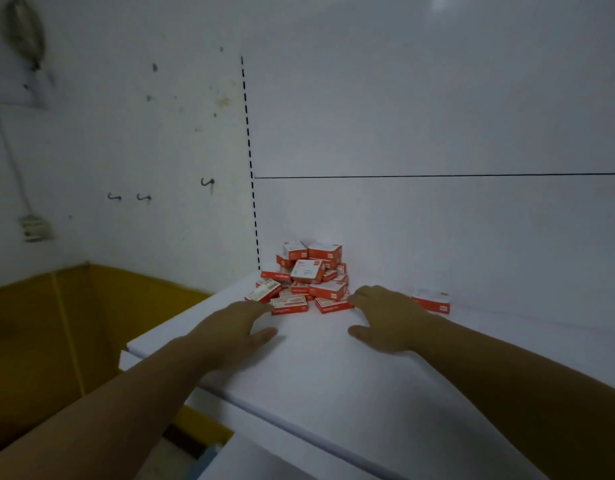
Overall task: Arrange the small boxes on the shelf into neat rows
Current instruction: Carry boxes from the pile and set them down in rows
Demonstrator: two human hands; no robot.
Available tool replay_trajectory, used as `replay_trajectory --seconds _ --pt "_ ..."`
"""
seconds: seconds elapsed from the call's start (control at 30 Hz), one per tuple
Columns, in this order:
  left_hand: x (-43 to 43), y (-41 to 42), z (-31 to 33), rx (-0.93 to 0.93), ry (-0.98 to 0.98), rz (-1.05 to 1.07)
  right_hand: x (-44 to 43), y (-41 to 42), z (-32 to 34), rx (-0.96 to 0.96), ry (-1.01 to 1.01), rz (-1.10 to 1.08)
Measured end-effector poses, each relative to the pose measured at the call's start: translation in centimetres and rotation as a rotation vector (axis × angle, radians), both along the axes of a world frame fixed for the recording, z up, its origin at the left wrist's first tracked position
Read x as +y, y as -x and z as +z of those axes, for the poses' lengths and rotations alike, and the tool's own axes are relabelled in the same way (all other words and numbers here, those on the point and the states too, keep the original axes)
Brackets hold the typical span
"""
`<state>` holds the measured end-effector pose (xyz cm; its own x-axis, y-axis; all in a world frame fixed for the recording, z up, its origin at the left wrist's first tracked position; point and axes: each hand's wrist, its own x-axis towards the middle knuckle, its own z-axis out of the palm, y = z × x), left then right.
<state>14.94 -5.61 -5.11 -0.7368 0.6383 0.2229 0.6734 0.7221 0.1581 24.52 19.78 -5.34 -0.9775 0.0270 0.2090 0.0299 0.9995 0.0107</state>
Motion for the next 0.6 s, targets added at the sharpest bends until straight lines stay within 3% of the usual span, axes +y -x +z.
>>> replay_trajectory --seconds 0.13,0.27,0.47,0.6 --pt "2.8 3.3 1.7 0.131 -0.062 -0.089 0.4 4.8 -0.2 0.155 0.301 -0.065" --pt "6.0 7.6 1.8 0.178 -0.104 -0.077 1.1 8.6 -0.9 0.156 0.513 -0.054" --pt "8.9 11.8 0.7 0.316 -0.103 -0.204 1.8 10.4 -1.5 0.114 0.707 -0.155" --pt "9.6 13.2 1.0 0.383 -0.064 -0.286 1.8 10.3 -1.1 0.112 0.676 -0.235"
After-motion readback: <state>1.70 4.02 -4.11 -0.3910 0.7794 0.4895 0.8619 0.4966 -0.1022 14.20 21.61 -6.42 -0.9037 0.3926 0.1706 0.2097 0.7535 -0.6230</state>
